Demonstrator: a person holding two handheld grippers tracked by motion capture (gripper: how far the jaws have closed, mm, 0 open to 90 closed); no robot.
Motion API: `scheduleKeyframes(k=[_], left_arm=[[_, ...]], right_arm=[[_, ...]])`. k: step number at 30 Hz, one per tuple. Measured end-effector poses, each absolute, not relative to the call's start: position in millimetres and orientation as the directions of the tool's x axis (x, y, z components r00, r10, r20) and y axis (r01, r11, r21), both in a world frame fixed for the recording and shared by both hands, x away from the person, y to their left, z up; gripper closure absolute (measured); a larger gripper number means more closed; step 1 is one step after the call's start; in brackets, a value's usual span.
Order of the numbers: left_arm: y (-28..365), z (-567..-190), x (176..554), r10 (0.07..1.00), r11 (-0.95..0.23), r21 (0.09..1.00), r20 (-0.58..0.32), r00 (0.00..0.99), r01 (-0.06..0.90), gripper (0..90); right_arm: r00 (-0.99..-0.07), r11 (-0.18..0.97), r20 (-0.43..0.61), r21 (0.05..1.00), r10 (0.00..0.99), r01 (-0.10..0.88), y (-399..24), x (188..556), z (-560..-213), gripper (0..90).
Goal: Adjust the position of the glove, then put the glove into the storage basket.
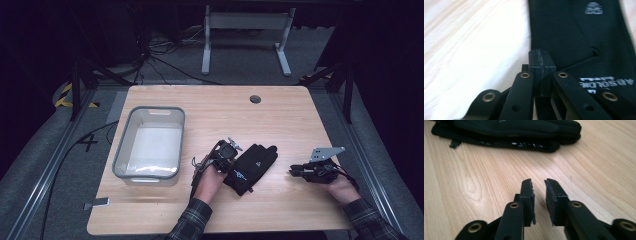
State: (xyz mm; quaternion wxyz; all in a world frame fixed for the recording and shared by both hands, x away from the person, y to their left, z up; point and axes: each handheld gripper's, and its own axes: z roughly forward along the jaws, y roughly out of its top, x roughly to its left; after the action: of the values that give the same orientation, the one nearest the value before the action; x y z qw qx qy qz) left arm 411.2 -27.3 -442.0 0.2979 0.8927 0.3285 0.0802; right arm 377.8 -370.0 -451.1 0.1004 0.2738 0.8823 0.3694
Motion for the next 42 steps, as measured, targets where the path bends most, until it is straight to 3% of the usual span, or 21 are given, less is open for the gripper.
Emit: scheduleKeyframes(k=[3,5,11,15,21,27,42], left_arm=[[-23,-442,413,0.635,-0.591,0.591,-0.079,0.768,0.549,89.1],[-21,-439,413,0.635,-0.580,0.599,-0.092,0.767,0.552,83.9],[-21,-434,411,0.613,-0.540,0.633,-0.155,0.775,0.554,57.0],[-30,-433,411,0.592,-0.554,0.633,-0.157,0.790,0.541,39.7],[-49,-431,415,0.570,-0.566,0.647,-0.140,0.810,0.510,20.7],[-59,-439,419,0.569,-0.583,0.631,-0.132,0.811,0.512,15.0],[-80,-455,419,0.558,-0.636,0.584,-0.102,0.823,0.504,10.8]], right_arm=[[-0.829,0.580,0.029,0.700,0.559,0.416,-371,379,-453,64.4],[-0.821,0.573,0.031,0.701,0.570,0.425,-372,379,-455,56.3],[-0.790,0.551,0.009,0.712,0.613,0.436,-379,379,-457,35.4],[-0.765,0.536,-0.002,0.715,0.643,0.449,-385,379,-460,27.5],[-0.746,0.520,-0.014,0.726,0.666,0.451,-390,378,-465,17.2],[-0.745,0.520,-0.023,0.731,0.667,0.442,-390,378,-467,14.9],[-0.746,0.520,-0.022,0.730,0.666,0.443,-389,378,-467,14.8]])
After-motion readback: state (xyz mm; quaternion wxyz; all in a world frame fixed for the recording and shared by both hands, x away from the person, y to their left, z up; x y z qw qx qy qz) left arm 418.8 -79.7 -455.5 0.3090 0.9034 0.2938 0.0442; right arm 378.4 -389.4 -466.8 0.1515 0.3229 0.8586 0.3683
